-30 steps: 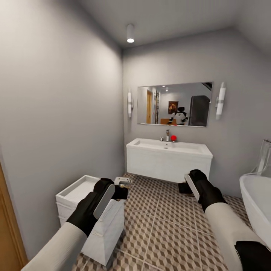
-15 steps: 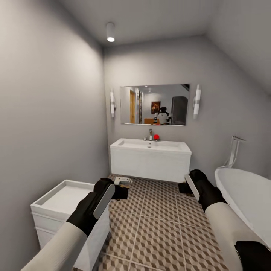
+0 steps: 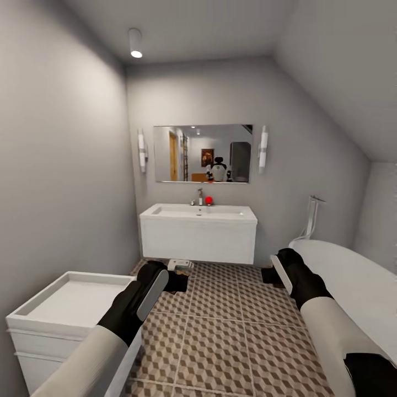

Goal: Take the four mousetraps from the cabinet in the bathroom and place them on the bathroom floor. Make sure all four end up on the same floor surface, and ensure that at least two of them are either under or directly next to the same bathroom sink.

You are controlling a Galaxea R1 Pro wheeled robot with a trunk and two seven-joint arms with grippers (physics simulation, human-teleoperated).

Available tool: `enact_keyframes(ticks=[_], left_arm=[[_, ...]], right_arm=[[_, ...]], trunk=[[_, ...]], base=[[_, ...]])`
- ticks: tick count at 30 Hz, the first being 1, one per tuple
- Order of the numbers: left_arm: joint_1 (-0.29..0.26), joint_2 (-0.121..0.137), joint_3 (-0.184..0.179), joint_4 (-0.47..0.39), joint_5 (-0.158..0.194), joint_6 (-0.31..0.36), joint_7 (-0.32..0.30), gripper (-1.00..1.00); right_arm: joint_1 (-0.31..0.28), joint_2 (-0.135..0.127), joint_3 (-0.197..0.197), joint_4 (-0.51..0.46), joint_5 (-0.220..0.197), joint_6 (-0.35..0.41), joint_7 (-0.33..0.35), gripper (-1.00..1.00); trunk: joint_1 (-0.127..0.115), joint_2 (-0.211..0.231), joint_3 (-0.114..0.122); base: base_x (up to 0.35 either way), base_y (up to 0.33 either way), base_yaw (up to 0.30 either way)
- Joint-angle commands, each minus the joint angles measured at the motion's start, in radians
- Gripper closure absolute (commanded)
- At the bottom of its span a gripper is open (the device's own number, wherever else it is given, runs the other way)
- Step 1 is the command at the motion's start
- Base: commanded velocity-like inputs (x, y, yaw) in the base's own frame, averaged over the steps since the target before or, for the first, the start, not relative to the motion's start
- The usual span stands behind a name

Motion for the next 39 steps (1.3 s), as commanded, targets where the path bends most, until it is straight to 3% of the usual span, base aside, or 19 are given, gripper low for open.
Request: enact_keyframes(ticks=[1, 20, 39], left_arm=[[-0.001, 0.0, -0.001, -0.001, 0.011, 0.002, 0.01, 1.0], [-0.001, 0.0, -0.001, -0.011, 0.009, 0.001, 0.011, 1.0], [-0.001, -0.001, -0.001, 0.001, 0.011, -0.038, 0.011, 1.0]], right_arm=[[-0.001, 0.0, 0.001, -0.001, -0.007, 0.003, -0.008, 1.0], [-0.001, 0.0, 0.002, -0.001, -0.005, 0.003, -0.01, 1.0], [-0.001, 0.0, 0.003, -0.001, -0.005, 0.003, -0.008, 1.0]], trunk=[[0.0, -0.001, -0.001], [0.0, -0.001, -0.001], [0.0, -0.001, -0.001]], base=[[0.0, 0.0, -0.063], [0.015, 0.0, -0.007], [0.305, 0.0, 0.0]])
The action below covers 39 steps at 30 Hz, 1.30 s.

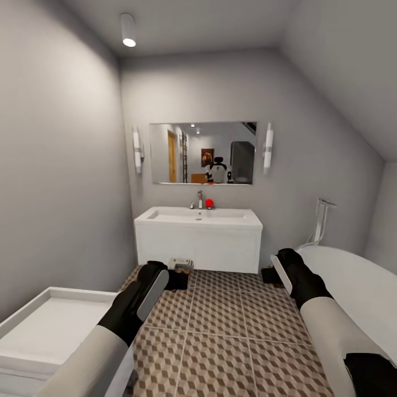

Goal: Take the four mousetraps from the cabinet in the bathroom and place them on the bathroom floor. Make sure all four end up on the same floor surface, and ensure that at least two of them are either under or directly next to the same bathroom sink.

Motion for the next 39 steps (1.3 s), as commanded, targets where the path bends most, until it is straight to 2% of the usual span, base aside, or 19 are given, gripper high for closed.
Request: enact_keyframes(ticks=[1, 20, 24, 30, 33, 34, 35, 38, 39], left_arm=[[-0.001, 0.0, -0.001, -0.001, 0.011, 0.002, 0.01, 1.0], [-0.001, 0.0, -0.001, -0.001, 0.011, 0.002, 0.01, 1.0], [-0.001, 0.001, -0.001, 0.004, 0.009, 0.001, 0.016, 1.0], [-0.001, 0.005, 0.0, 0.043, 0.001, -0.022, 0.018, 1.0], [-0.001, 0.008, 0.0, 0.093, -0.025, -0.066, 0.016, 1.0], [-0.001, 0.011, 0.0, 0.117, -0.042, -0.102, 0.013, 1.0], [-0.001, 0.015, 0.0, 0.163, -0.071, -0.176, 0.01, 1.0], [-0.002, 0.015, 0.0, 0.24, -0.121, -0.286, -0.003, 1.0], [-0.003, 0.014, 0.0, 0.282, -0.152, -0.334, -0.02, 1.0]], right_arm=[[-0.001, 0.0, 0.001, -0.001, -0.007, 0.003, -0.007, 1.0], [-0.001, 0.0, 0.001, 0.0, -0.005, 0.003, -0.009, 1.0], [-0.001, 0.004, 0.001, 0.064, -0.002, 0.003, -0.014, 1.0], [-0.001, 0.01, 0.002, 0.168, -0.002, -0.11, -0.015, 1.0], [-0.001, 0.012, 0.002, 0.205, -0.002, -0.184, -0.017, 1.0], [-0.001, 0.012, 0.002, 0.222, -0.002, -0.217, -0.018, 1.0], [-0.001, 0.012, 0.002, 0.256, -0.001, -0.272, -0.019, 1.0], [-0.001, 0.013, 0.003, 0.307, 0.001, -0.346, -0.021, 1.0], [-0.001, 0.014, 0.003, 0.328, 0.005, -0.38, -0.021, 1.0]], trunk=[[0.001, -0.001, -0.001], [0.001, -0.001, -0.001], [0.001, -0.001, -0.001], [0.001, -0.001, -0.001], [0.001, -0.001, -0.001], [0.001, -0.001, -0.001], [0.001, -0.001, -0.001], [0.001, -0.001, -0.001], [0.001, -0.001, -0.001]], base=[[0.322, 0.0, 0.0], [0.322, 0.0, 0.0], [0.307, 0.0, 0.0], [0.078, 0.0, 0.0], [0.013, 0.0, 0.0], [0.006, 0.0, 0.0], [0.003, 0.0, 0.0], [0.002, 0.0, 0.0], [0.0, 0.0, 0.0]])
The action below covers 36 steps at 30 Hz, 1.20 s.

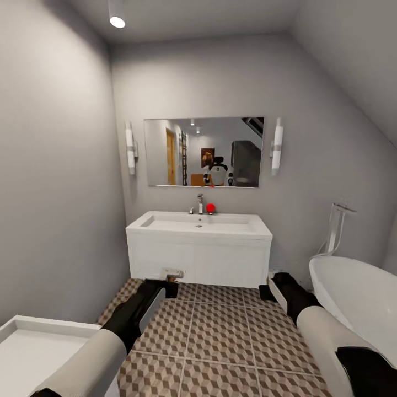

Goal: Take the four mousetraps from the cabinet in the bathroom and place them on the bathroom floor. Make sure all four end up on the same floor surface, and ensure that at least two of them are either under or directly next to the same bathroom sink.

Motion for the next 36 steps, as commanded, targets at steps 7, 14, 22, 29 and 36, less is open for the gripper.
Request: enact_keyframes(ticks=[7, 14, 22, 29, 36], left_arm=[[-0.007, -0.001, -0.001, 0.119, -0.169, -0.165, -0.2, 1.0], [-0.007, -0.002, 0.004, 0.081, -0.182, -0.164, -0.207, 1.0], [-0.007, -0.003, 0.002, 0.082, -0.18, -0.163, -0.203, 1.0], [-0.007, -0.004, 0.001, 0.084, -0.176, -0.161, -0.204, 1.0], [-0.007, -0.004, 0.002, 0.085, -0.174, -0.161, -0.204, 1.0]], right_arm=[[-0.001, -0.006, 0.0, 0.13, 0.035, -0.192, -0.001, 1.0], [-0.001, -0.009, 0.001, 0.143, 0.044, -0.205, 0.003, 1.0], [-0.001, -0.006, 0.0, 0.143, 0.103, -0.2, 0.003, 1.0], [-0.001, -0.003, -0.002, 0.143, 0.145, -0.197, 0.003, 1.0], [-0.001, -0.002, -0.002, 0.143, 0.145, -0.197, 0.002, 1.0]], trunk=[[0.0, -0.001, -0.001], [0.0, -0.001, -0.001], [0.0, -0.001, -0.001], [0.0, -0.001, -0.001], [0.0, -0.001, -0.001]], base=[[0.0, 0.0, 0.0], [0.003, 0.0, 0.0], [0.213, 0.0, 0.0], [0.312, 0.0, 0.0], [0.321, 0.0, 0.0]])
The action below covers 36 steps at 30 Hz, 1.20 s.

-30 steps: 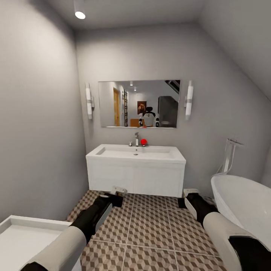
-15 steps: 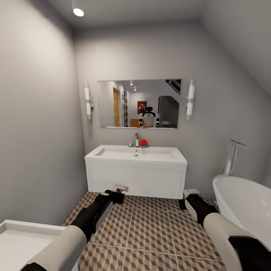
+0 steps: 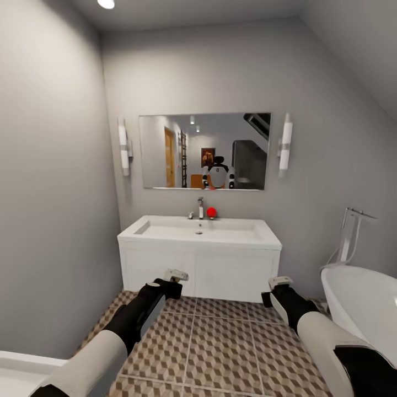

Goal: Take the four mousetraps from the cabinet in the bathroom and place them on the bathroom floor. Make sure all four end up on the same floor surface, and ensure that at least two of them are either under or directly next to the same bathroom sink.

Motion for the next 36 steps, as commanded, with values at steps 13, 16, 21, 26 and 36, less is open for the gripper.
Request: enact_keyframes(ticks=[13, 16, 21, 26, 36], left_arm=[[-0.001, -0.002, 0.001, 0.072, 0.026, -0.01, 0.006, 1.0], [-0.001, -0.004, 0.003, 0.167, 0.064, -0.053, 0.004, 1.0], [-0.001, 0.004, 0.025, 0.24, 0.122, -0.078, 0.002, 1.0], [-0.001, 0.003, 0.034, 0.275, 0.14, -0.085, 0.001, 1.0], [-0.001, 0.0, 0.042, 0.328, 0.145, -0.094, -0.001, 1.0]], right_arm=[[0.0, 0.007, 0.0, 0.041, -0.006, -0.008, -0.007, 1.0], [0.0, 0.023, -0.001, 0.139, -0.008, -0.091, -0.007, 1.0], [0.001, 0.031, -0.002, 0.259, -0.008, -0.253, -0.016, 1.0], [0.002, 0.034, -0.001, 0.291, -0.006, -0.306, -0.02, 1.0], [0.003, 0.053, -0.002, 0.302, -0.006, -0.328, -0.021, 1.0]], trunk=[[0.001, -0.001, -0.001], [0.001, -0.001, -0.001], [0.001, -0.001, -0.001], [0.001, -0.001, -0.001], [0.001, -0.001, -0.001]], base=[[0.181, 0.0, 0.0], [0.005, 0.0, 0.0], [0.001, 0.0, 0.0], [0.0, 0.0, 0.0], [0.0, 0.0, 0.0]])
